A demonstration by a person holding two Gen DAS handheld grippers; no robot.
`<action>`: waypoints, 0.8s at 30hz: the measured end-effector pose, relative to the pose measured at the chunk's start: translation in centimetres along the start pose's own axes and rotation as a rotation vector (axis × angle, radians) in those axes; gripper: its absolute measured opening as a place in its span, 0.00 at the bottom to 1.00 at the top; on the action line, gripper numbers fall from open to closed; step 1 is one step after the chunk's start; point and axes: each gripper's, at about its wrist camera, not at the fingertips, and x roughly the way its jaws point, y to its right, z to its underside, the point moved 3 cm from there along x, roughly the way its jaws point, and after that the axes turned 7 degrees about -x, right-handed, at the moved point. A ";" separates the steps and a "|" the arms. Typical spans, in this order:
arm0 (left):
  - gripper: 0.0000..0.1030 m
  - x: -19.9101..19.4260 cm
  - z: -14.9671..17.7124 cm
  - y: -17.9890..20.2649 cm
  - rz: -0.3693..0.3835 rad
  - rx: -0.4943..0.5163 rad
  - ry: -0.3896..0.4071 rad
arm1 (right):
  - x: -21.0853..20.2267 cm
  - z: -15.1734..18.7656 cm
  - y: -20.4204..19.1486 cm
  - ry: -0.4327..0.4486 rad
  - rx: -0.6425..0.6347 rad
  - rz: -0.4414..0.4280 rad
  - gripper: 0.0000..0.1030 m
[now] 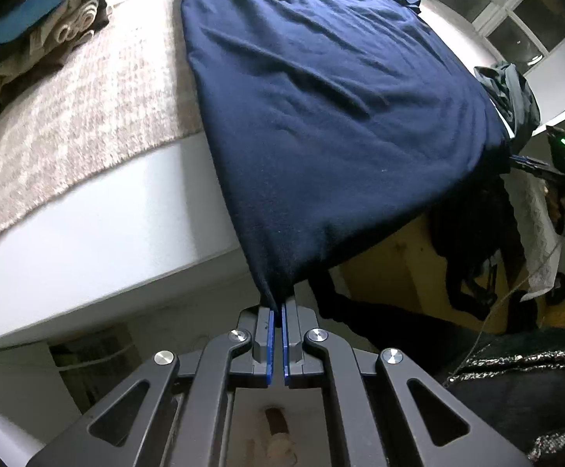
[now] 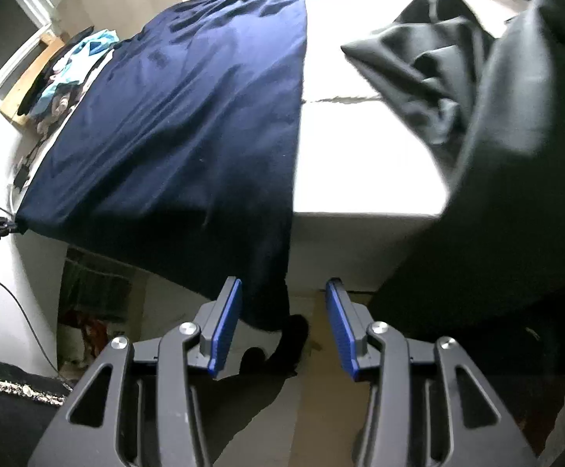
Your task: Fold clothes
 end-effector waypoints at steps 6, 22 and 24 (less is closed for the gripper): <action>0.02 -0.2 -0.7 -2.1 0.029 -0.034 -0.001 | 1.4 -1.1 -0.2 -0.014 0.043 -0.151 0.20; 0.02 -5.2 -18.8 -2.2 0.140 -0.235 0.285 | -10.2 -19.6 0.5 0.286 0.165 -0.196 0.06; 0.01 -6.7 -25.4 -2.2 0.110 -0.205 0.358 | -10.6 -27.3 1.5 0.329 0.149 -0.183 0.06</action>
